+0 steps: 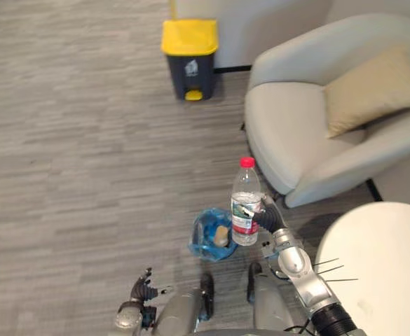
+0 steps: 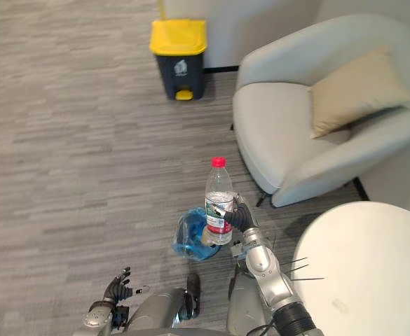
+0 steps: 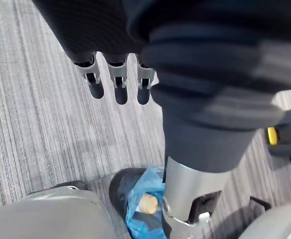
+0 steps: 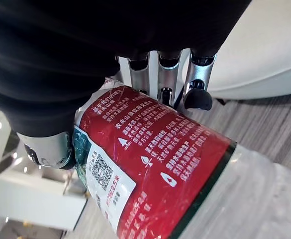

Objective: Gather rubbish on tea table into small bin, then transfer packed bag to large trash can.

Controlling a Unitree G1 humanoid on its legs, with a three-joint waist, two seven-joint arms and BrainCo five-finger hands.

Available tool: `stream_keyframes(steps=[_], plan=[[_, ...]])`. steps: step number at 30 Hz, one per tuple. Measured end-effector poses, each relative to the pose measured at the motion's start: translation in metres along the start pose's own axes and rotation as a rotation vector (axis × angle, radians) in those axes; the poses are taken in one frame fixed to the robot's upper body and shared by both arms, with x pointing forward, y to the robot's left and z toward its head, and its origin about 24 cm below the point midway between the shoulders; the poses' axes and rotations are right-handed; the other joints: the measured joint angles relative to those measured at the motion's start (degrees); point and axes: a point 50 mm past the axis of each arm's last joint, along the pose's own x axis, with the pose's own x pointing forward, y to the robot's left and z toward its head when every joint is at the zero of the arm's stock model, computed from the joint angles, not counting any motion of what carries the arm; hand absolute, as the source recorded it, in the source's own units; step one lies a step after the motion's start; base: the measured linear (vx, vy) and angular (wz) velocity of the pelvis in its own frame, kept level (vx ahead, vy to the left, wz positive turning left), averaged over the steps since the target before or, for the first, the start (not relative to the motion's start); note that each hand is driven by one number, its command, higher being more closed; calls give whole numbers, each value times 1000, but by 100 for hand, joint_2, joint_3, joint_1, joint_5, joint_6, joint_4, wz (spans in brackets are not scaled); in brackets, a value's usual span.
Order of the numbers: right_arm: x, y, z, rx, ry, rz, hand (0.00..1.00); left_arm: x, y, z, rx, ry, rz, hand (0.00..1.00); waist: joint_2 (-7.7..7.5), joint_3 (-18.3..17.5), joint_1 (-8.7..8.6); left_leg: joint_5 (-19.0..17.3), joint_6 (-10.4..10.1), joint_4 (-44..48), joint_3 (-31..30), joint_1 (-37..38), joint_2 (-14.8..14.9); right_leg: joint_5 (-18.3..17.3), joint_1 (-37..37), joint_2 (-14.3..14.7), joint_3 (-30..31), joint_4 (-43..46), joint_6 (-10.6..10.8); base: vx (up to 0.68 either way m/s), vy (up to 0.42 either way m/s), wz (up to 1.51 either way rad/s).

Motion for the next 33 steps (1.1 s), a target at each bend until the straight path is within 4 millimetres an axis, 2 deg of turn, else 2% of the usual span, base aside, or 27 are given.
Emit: stream_keyframes(steps=[2, 4, 6, 7, 8, 11, 12, 13, 14, 15, 17, 19, 21, 23, 25, 28, 33], plan=[[16, 0, 12, -46, -57, 29, 100, 4, 1, 11, -36, -32, 20, 0, 39, 211, 110, -42, -73, 191, 83, -366, 163, -59, -385, 85, -35, 246, -121, 12, -204, 1], [32, -2, 21, -95, -100, 55, 100, 8, -1, 22, -52, -70, 19, 0, 119, 385, 87, -58, -98, 412, 208, -621, 286, -89, -635, 114, -78, 490, -171, -15, -158, 4], [51, -10, 28, -174, -126, 52, 100, 15, -5, 44, -96, -128, 37, 0, 175, 425, 100, -187, -221, 853, 296, -1289, 431, -164, -1225, 156, -107, 824, -276, -88, -93, -1], [56, -13, 31, -194, -134, 41, 100, 17, -7, 51, -104, -147, 39, 0, 202, 445, 99, -236, -173, 983, 300, -1480, 473, -179, -1389, 165, -140, 910, -297, -166, -57, 10], [66, -20, 37, -222, -148, 11, 100, 22, -10, 69, -131, -195, 40, 0, 235, 505, 118, -347, -122, 1292, 313, -1891, 563, -221, -1740, 176, -180, 1152, -331, -162, -36, 12], [86, -38, 67, -243, -229, -93, 100, 28, -12, 113, -241, -311, 66, 0, 232, 743, 133, -485, -26, 2084, 413, -2917, 740, -421, -2687, 119, -194, 1872, -365, -184, -30, 16], [93, -47, 81, -247, -268, -134, 100, 28, -9, 132, -272, -373, 76, 0, 232, 867, 142, -519, 28, 2328, 519, -3289, 860, -499, -3050, 86, -194, 2110, -321, -221, -41, 22], [96, -51, 89, -246, -287, -161, 100, 27, -6, 141, -288, -406, 90, 0, 227, 941, 146, -522, 34, 2415, 573, -3443, 913, -518, -3196, 53, -198, 2219, -323, -214, -68, 28], [101, -61, 105, -242, -331, -219, 100, 25, 0, 157, -329, -463, 112, 0, 237, 1019, 169, -522, 35, 2578, 684, -3821, 1012, -560, -3589, 10, -185, 2411, -364, -160, -81, 26], [105, -74, 118, -238, -365, -279, 100, 23, 6, 169, -356, -508, 132, 0, 236, 1076, 227, -517, 31, 2731, 770, -4151, 1120, -568, -3916, -16, -187, 2567, -376, -143, -74, 24], [109, -91, 132, -234, -397, -358, 100, 19, 13, 182, -403, -565, 150, 0, 238, 1102, 323, -493, 2, 2979, 799, -4573, 1185, -574, -4335, -58, -189, 2826, -386, -99, -33, 10], [112, -107, 146, -218, -428, -427, 100, 15, 17, 192, -431, -616, 169, 0, 235, 1104, 425, -499, 16, 3196, 783, -4890, 1210, -597, -4639, -80, -185, 3036, -410, -93, 7, 5], [114, -120, 163, -216, -474, -479, 100, 12, 23, 197, -460, -644, 187, 0, 234, 1104, 427, -498, 18, 3315, 771, -5131, 1210, -600, -4874, -114, -185, 3149, -408, -88, 29, 6], [115, -131, 178, -218, -514, -519, 100, 12, 28, 196, -464, -640, 205, 0, 234, 1104, 430, -505, 28, 3447, 771, -5369, 1217, -616, -5098, -137, -171, 3256, -385, -96, 45, 1], [116, -137, 182, -210, -517, -531, 100, 14, 29, 191, -460, -613, 213, 0, 231, 1105, 431, -511, 39, 3474, 772, -5488, 1227, -611, -5212, -137, -172, 3263, -382, -87, 44, -2], [120, -139, 175, -216, -480, -532, 100, 16, 27, 184, -454, -582, 218, 0, 230, 1106, 433, -513, 41, 3511, 777, -5601, 1243, -606, -5316, -137, -173, 3283, -376, -74, 38, -2], [129, -130, 150, -229, -362, -499, 100, 16, 28, 184, -444, -578, 222, 0, 219, 1111, 430, -529, 69, 3550, 805, -5650, 1306, -606, -5392, -83, -152, 3299, -376, -79, 33, -6]])
